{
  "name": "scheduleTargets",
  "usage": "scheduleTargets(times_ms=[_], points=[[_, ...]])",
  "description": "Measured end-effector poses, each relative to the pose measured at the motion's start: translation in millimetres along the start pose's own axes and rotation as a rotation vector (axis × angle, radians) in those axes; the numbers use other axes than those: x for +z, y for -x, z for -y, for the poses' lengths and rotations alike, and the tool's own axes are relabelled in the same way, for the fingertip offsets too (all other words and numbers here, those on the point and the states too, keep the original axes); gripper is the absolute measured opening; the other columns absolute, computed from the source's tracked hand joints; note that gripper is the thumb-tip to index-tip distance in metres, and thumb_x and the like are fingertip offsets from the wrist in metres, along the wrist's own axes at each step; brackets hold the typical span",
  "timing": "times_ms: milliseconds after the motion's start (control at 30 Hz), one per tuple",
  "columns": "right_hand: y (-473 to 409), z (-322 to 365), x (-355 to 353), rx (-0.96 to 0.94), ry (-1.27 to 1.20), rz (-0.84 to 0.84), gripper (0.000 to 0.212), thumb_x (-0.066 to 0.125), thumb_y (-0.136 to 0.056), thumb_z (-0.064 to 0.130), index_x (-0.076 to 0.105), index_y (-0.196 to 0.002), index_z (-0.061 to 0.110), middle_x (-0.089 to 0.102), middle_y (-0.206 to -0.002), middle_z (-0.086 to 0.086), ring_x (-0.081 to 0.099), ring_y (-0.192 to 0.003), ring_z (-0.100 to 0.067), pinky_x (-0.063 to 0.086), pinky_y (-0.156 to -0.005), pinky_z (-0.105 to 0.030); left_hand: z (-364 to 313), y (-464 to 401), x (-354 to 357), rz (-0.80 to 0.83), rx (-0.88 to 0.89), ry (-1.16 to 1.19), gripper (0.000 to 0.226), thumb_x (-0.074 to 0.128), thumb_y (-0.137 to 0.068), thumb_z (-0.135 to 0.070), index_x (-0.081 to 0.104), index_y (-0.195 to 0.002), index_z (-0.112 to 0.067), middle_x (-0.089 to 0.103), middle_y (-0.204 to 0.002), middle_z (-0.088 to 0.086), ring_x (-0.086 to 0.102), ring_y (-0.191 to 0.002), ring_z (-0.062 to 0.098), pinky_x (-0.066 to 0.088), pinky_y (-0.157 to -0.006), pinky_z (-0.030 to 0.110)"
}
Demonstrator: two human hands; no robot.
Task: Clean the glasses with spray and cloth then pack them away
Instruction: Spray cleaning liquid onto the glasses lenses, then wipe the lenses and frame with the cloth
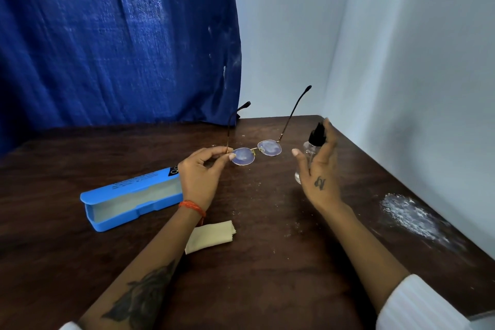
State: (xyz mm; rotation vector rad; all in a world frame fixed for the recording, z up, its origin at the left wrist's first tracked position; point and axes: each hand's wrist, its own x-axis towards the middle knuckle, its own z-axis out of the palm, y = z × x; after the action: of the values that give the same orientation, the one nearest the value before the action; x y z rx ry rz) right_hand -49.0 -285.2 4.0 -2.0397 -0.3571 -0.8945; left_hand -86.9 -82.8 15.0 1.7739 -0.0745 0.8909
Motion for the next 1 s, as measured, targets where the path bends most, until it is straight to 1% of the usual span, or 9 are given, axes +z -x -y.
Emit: scheduleTargets(times_ms=[200, 367, 433, 533, 667, 700, 800, 900, 1000], points=[[1.5, -18.0, 0.9, 0.008, 0.007, 0.04, 0.077, 0.065, -0.085, 0.019, 0.013, -0.142, 0.017, 0.04, -0.138, -0.021, 0.043, -0.124, -0.031, 0.041, -0.1, -0.051, 4.8, -1.4, 0.2, 0.014, -0.1, 0.021, 0.021, 0.072, -0.075, -0.012, 0.068, -0.095, -0.017, 0.07, -0.088, -0.001, 0.064, -0.083, 0.005, 0.05, -0.078, 0.01], [2.5, -19.7, -2.4, 0.053, 0.007, 0.093, 0.085, 0.066, -0.084, 0.024, 0.005, -0.141, 0.037, 0.041, -0.14, -0.018, 0.048, -0.12, -0.031, 0.045, -0.094, -0.052, 8.5, -1.1, -0.1, 0.019, -0.172, 0.082, 0.02, 0.073, -0.074, -0.011, 0.069, -0.091, -0.019, 0.069, -0.082, -0.006, 0.064, -0.076, -0.002, 0.052, -0.076, 0.011], [4.4, -18.4, -3.2, 0.042, 0.064, 0.103, 0.089, 0.068, -0.082, 0.024, 0.004, -0.143, 0.032, 0.041, -0.139, -0.017, 0.048, -0.118, -0.032, 0.045, -0.093, -0.052, 11.3, -0.6, 0.0, 0.019, -0.197, 0.101, 0.018, 0.073, -0.073, -0.012, 0.069, -0.089, -0.021, 0.069, -0.08, -0.008, 0.064, -0.074, -0.003, 0.052, -0.074, 0.011], [4.3, -12.6, -9.1, -0.075, 0.264, -0.019, 0.084, 0.069, -0.08, 0.026, 0.016, -0.144, 0.016, 0.035, -0.142, -0.023, 0.034, -0.129, -0.037, 0.037, -0.101, -0.054, 11.8, -0.1, 1.7, 0.032, -0.212, 0.115, 0.017, 0.073, -0.074, -0.012, 0.07, -0.089, -0.019, 0.07, -0.081, -0.004, 0.065, -0.077, 0.004, 0.053, -0.075, 0.014], [20.1, 15.3, -4.3, -0.365, 0.189, -0.11, 0.054, 0.065, -0.082, 0.023, 0.046, -0.13, 0.007, 0.043, -0.135, -0.019, 0.039, -0.126, -0.028, 0.034, -0.105, -0.035, 11.7, 1.8, -2.6, 0.052, -0.252, 0.164, 0.016, 0.072, -0.074, -0.009, 0.069, -0.084, -0.021, 0.071, -0.081, 0.002, 0.068, -0.079, 0.015, 0.057, -0.075, 0.02], [24.6, 21.8, -1.5, -0.43, 0.137, -0.081, 0.046, 0.065, -0.082, 0.021, 0.053, -0.124, 0.006, 0.048, -0.13, -0.017, 0.041, -0.124, -0.025, 0.034, -0.106, -0.033, 12.2, 1.8, -1.8, 0.06, -0.261, 0.164, 0.016, 0.072, -0.074, -0.009, 0.069, -0.084, -0.021, 0.071, -0.082, 0.003, 0.069, -0.08, 0.017, 0.057, -0.076, 0.023], [49.8, 48.4, 16.0, -0.559, -0.09, 0.193, 0.031, 0.069, -0.08, 0.015, 0.065, -0.11, 0.005, 0.06, -0.116, -0.012, 0.048, -0.118, -0.022, 0.038, -0.103, -0.034, 10.6, 13.0, -20.6, -0.005, -0.289, 0.135, 0.015, 0.072, -0.074, -0.008, 0.069, -0.083, -0.02, 0.071, -0.082, 0.005, 0.068, -0.081, 0.021, 0.055, -0.079, 0.029], [60.6, 56.8, 23.4, -0.596, -0.196, 0.464, 0.025, 0.068, -0.082, 0.015, 0.069, -0.106, 0.008, 0.065, -0.108, -0.008, 0.056, -0.106, -0.018, 0.042, -0.096, -0.027, 12.0, 13.2, -21.8, 0.02, -0.288, 0.129, 0.015, 0.072, -0.074, -0.009, 0.069, -0.081, -0.022, 0.071, -0.079, 0.001, 0.068, -0.077, 0.015, 0.055, -0.076, 0.025], [64.5, 56.8, 23.4, -0.594, -0.19, 0.678, 0.026, 0.068, -0.083, 0.016, 0.069, -0.109, 0.011, 0.067, -0.108, -0.007, 0.059, -0.1, -0.017, 0.044, -0.091, -0.026, 11.4, 12.5, -18.1, 0.027, -0.287, 0.134, 0.015, 0.073, -0.074, -0.011, 0.069, -0.078, -0.024, 0.071, -0.077, -0.001, 0.068, -0.072, 0.008, 0.056, -0.07, 0.017]])
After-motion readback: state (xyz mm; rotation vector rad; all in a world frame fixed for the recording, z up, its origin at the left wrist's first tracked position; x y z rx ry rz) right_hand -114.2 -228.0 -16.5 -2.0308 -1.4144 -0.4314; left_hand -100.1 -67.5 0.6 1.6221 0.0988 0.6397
